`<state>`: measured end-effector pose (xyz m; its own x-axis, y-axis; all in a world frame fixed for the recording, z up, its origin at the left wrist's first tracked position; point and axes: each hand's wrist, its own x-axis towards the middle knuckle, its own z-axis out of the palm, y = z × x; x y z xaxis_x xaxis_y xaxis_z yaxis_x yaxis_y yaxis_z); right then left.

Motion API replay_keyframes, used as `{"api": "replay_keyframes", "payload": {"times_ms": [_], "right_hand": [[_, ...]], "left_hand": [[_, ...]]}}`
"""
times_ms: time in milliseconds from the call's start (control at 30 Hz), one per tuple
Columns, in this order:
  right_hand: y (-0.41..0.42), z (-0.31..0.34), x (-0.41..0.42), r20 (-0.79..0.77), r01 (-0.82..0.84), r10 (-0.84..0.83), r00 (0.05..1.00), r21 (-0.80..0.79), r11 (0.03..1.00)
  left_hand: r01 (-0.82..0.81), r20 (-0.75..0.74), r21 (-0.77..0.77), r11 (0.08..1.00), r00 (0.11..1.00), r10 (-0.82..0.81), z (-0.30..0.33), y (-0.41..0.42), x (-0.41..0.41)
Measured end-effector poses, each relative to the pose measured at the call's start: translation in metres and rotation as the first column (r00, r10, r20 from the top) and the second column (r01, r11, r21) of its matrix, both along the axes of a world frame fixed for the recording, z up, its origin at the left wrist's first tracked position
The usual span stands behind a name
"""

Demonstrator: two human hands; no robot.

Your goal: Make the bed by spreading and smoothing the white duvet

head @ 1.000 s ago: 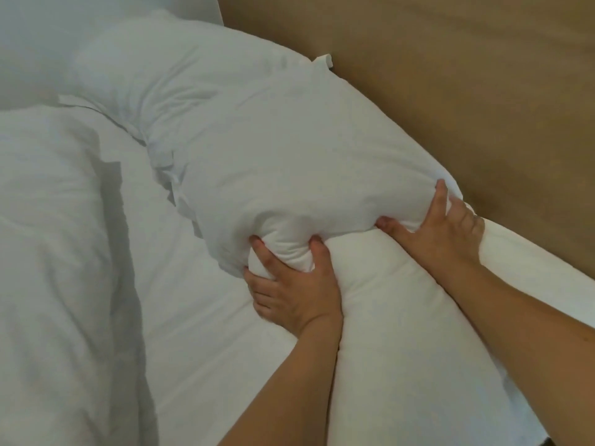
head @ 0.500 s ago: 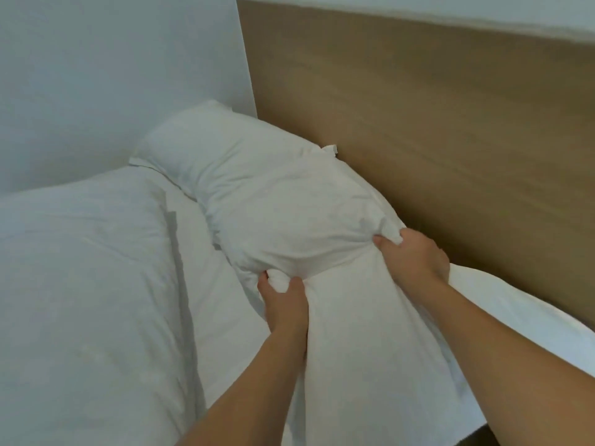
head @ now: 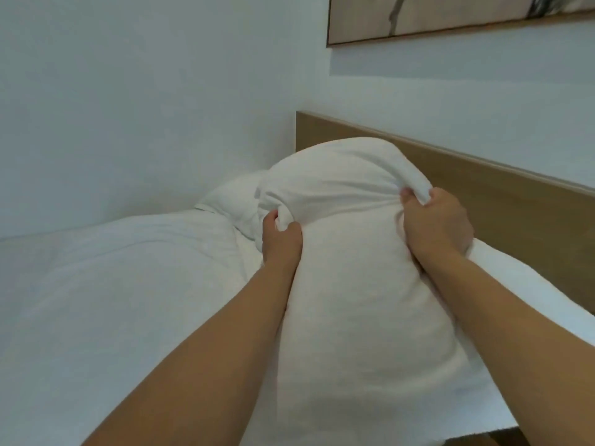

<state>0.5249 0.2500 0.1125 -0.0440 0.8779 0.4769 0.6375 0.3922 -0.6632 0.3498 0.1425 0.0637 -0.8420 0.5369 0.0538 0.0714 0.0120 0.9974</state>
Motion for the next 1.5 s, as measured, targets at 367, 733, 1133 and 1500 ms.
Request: {"api": "replay_keyframes", "payload": {"times_ms": [367, 733, 1133, 1500], "right_hand": [[-0.189, 0.075, -0.181, -0.236, -0.205, 0.212, 0.948, 0.054, 0.977], [-0.298, 0.095, -0.241, -0.201, -0.288, 0.280, 0.939, -0.009, 0.958], [-0.364, 0.039, -0.204, -0.295, -0.180, 0.149, 0.944, -0.081, 0.980], [-0.539, 0.007, -0.345, -0.331, -0.514, 0.429, 0.840, -0.233, 0.826]], "left_hand": [[-0.173, -0.265, 0.017, 0.985, 0.949, 0.171, 0.099, -0.215, -0.175], [-0.273, -0.162, 0.035, 0.961, 0.948, 0.275, 0.108, -0.342, -0.227], [-0.324, -0.219, -0.051, 0.945, 0.927, 0.306, 0.063, -0.373, -0.219], [-0.556, -0.387, -0.173, 0.813, 0.797, 0.463, 0.050, -0.588, -0.351]]}}
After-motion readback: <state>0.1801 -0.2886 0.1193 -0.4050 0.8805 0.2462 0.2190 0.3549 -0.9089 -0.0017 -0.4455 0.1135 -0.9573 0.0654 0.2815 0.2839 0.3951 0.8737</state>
